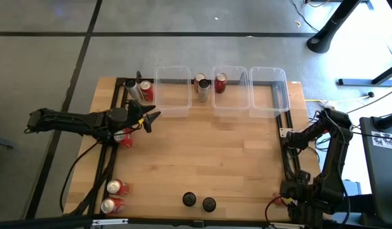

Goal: Sort soda cans
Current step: Put the bottom red soda can into the center transparent bin

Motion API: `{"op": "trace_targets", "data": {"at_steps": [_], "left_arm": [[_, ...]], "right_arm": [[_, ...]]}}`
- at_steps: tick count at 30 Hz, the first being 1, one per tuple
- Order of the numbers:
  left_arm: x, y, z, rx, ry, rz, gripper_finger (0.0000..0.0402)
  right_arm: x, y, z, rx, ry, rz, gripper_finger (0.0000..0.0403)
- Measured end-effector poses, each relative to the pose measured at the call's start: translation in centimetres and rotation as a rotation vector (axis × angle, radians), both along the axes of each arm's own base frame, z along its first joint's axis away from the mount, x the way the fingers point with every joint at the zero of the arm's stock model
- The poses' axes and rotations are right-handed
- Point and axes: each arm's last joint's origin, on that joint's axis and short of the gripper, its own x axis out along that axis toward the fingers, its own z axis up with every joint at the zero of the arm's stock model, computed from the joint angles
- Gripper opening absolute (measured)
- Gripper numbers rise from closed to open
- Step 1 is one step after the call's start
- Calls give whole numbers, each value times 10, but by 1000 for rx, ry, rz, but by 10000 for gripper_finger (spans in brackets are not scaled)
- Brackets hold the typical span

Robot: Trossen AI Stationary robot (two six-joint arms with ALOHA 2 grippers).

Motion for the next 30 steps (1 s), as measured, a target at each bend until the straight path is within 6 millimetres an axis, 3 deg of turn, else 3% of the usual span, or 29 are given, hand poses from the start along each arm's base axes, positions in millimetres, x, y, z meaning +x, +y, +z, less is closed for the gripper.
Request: {"op": "trace_targets", "data": {"at_steps": [12,22,30], "left_arm": [[0,0,0,2,0,-1,221],[0,0,0,-3,-3,1,221],[0,0,0,-9,-4,-16,221]], "right_arm": [[-4,-2,6,57,88,0,379],[6,2,8,116,-28,-26,379],[8,9,-2,82,-28,-5,379]]}}
